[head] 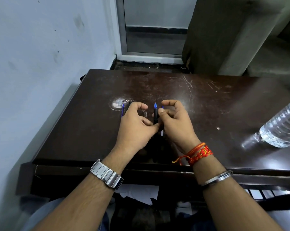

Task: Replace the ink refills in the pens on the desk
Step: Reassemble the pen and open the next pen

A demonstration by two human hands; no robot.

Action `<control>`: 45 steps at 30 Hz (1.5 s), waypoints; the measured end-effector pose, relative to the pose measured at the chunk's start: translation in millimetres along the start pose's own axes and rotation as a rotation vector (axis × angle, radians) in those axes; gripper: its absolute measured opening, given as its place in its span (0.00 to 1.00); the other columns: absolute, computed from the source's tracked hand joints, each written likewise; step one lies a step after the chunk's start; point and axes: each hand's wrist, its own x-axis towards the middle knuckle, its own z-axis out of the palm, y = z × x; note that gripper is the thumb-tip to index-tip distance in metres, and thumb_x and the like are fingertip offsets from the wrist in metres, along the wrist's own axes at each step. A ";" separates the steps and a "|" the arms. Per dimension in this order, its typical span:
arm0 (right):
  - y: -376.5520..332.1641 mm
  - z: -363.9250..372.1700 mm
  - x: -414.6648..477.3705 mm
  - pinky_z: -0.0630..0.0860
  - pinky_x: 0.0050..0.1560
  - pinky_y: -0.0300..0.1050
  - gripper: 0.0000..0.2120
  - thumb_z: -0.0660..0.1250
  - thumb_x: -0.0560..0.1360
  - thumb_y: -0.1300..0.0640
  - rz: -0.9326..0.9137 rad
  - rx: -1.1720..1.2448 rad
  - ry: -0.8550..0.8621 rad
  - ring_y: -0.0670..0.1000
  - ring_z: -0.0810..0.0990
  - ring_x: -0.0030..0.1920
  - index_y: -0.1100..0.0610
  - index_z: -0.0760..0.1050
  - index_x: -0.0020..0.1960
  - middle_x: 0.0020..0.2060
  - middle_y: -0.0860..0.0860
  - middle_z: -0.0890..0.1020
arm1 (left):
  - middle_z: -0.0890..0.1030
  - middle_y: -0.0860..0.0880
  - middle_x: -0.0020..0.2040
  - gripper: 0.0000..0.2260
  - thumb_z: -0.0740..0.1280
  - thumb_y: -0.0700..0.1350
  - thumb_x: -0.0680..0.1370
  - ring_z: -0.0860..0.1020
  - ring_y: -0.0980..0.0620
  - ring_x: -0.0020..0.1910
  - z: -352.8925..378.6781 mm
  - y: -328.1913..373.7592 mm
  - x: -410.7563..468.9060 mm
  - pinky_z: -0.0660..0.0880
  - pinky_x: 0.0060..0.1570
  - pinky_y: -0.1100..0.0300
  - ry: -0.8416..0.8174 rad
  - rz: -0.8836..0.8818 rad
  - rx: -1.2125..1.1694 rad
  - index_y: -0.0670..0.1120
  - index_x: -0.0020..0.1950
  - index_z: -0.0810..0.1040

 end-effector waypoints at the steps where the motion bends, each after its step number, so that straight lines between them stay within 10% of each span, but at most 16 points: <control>1: -0.2 -0.2 0.2 0.76 0.40 0.44 0.05 0.66 0.78 0.53 0.015 0.029 0.010 0.40 0.77 0.33 0.45 0.72 0.52 0.35 0.44 0.82 | 0.85 0.51 0.31 0.24 0.81 0.45 0.65 0.81 0.60 0.26 -0.3 -0.2 0.2 0.74 0.31 0.69 -0.002 0.000 0.001 0.57 0.51 0.70; 8: -1.1 -0.1 -0.1 0.79 0.46 0.54 0.06 0.65 0.78 0.53 -0.009 -0.036 -0.002 0.53 0.83 0.41 0.43 0.71 0.52 0.42 0.53 0.84 | 0.85 0.53 0.31 0.23 0.81 0.46 0.65 0.80 0.61 0.26 1.2 -1.0 0.3 0.73 0.30 0.69 -0.007 0.010 0.015 0.59 0.48 0.69; 24: -1.0 3.0 -1.9 0.77 0.41 0.45 0.06 0.66 0.77 0.50 -0.041 -0.077 -0.012 0.41 0.80 0.37 0.44 0.72 0.52 0.41 0.47 0.81 | 0.85 0.51 0.32 0.24 0.80 0.45 0.65 0.81 0.58 0.29 0.6 0.7 -0.7 0.76 0.34 0.62 -0.001 0.001 0.052 0.55 0.54 0.71; 27: -0.3 2.5 -1.4 0.80 0.47 0.55 0.08 0.62 0.79 0.57 -0.013 -0.073 -0.035 0.54 0.83 0.44 0.44 0.72 0.52 0.45 0.56 0.84 | 0.86 0.51 0.32 0.24 0.80 0.45 0.66 0.82 0.59 0.30 0.8 1.3 -0.8 0.78 0.37 0.61 -0.009 -0.004 0.058 0.56 0.53 0.70; 31: -1.7 2.1 -2.3 0.77 0.41 0.44 0.06 0.66 0.78 0.51 -0.059 -0.096 -0.050 0.41 0.79 0.37 0.45 0.71 0.54 0.41 0.47 0.81 | 0.85 0.50 0.31 0.23 0.79 0.44 0.66 0.80 0.58 0.27 0.2 1.2 -0.8 0.76 0.35 0.59 -0.007 -0.003 0.043 0.55 0.54 0.71; 45: 0.8 2.2 -2.0 0.77 0.39 0.39 0.10 0.67 0.75 0.45 -0.028 -0.059 -0.046 0.39 0.79 0.36 0.44 0.71 0.54 0.42 0.47 0.82 | 0.85 0.52 0.30 0.23 0.79 0.44 0.65 0.79 0.61 0.26 0.7 -1.5 1.0 0.72 0.29 0.69 -0.008 0.021 0.047 0.56 0.53 0.72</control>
